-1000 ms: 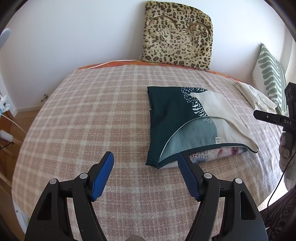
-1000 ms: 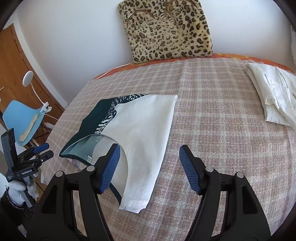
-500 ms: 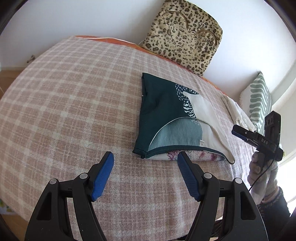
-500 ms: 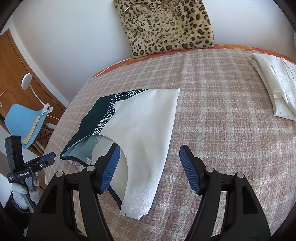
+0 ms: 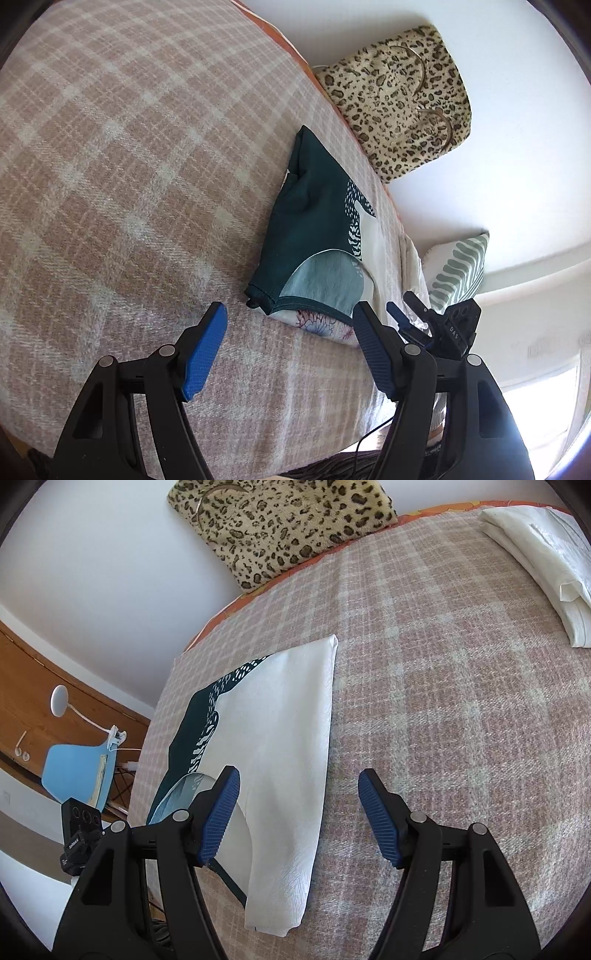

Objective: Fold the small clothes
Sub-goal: 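Lower both grippers to the edge of the folded green shirt, then close both grippers on the edge of the folded green shirt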

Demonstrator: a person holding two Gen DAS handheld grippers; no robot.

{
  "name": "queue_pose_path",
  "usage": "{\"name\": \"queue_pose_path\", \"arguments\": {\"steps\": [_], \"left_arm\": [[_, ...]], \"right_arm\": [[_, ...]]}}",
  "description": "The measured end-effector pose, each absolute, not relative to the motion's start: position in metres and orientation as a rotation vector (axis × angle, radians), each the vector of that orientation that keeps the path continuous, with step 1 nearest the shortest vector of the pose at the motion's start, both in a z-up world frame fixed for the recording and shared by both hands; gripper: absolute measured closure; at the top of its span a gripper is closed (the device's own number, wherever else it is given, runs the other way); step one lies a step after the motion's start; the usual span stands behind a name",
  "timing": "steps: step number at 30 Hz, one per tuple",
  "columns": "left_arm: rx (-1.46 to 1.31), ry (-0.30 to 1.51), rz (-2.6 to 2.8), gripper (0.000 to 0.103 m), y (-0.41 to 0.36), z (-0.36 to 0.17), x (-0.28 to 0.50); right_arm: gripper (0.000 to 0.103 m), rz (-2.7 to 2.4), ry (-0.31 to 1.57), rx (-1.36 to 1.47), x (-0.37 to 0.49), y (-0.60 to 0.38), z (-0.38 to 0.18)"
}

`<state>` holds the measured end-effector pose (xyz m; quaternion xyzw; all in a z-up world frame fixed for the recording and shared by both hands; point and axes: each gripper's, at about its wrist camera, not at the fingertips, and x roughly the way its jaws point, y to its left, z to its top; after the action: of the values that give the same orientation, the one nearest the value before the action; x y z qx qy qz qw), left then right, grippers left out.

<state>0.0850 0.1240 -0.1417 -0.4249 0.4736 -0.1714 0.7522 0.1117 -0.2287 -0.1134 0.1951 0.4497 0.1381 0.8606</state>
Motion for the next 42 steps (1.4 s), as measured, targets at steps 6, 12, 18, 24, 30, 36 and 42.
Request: {"name": "queue_pose_path", "arguments": {"steps": [6,12,18,24,30,36,42], "left_arm": [[-0.982,1.078,-0.402,0.034,0.113,-0.148,0.092],[-0.971,1.068,-0.391,0.034,0.107,-0.143,0.1],[-0.936,1.067,-0.388,0.034,0.097,-0.138,0.109],[-0.953,1.042,-0.35,0.034,0.098,-0.137,0.116],[-0.936,1.023,-0.331,0.034,0.092,-0.136,0.126],[-0.848,1.025,-0.337,0.035,0.079,-0.132,0.135],[-0.8,1.029,-0.33,0.051,0.076,-0.131,0.135]], "right_arm": [[0.033,0.305,0.982,0.459,0.125,-0.232,-0.123],[0.033,0.32,0.99,0.493,0.135,-0.234,-0.125],[0.033,0.329,0.985,0.524,0.154,-0.234,-0.13],[0.033,0.336,0.962,0.573,0.176,-0.235,-0.132],[0.033,0.352,0.93,0.666,0.194,-0.234,-0.135],[0.037,0.399,0.938,0.644,0.206,-0.21,-0.137],[0.079,0.4,0.973,0.596,0.213,-0.194,-0.145]]}}
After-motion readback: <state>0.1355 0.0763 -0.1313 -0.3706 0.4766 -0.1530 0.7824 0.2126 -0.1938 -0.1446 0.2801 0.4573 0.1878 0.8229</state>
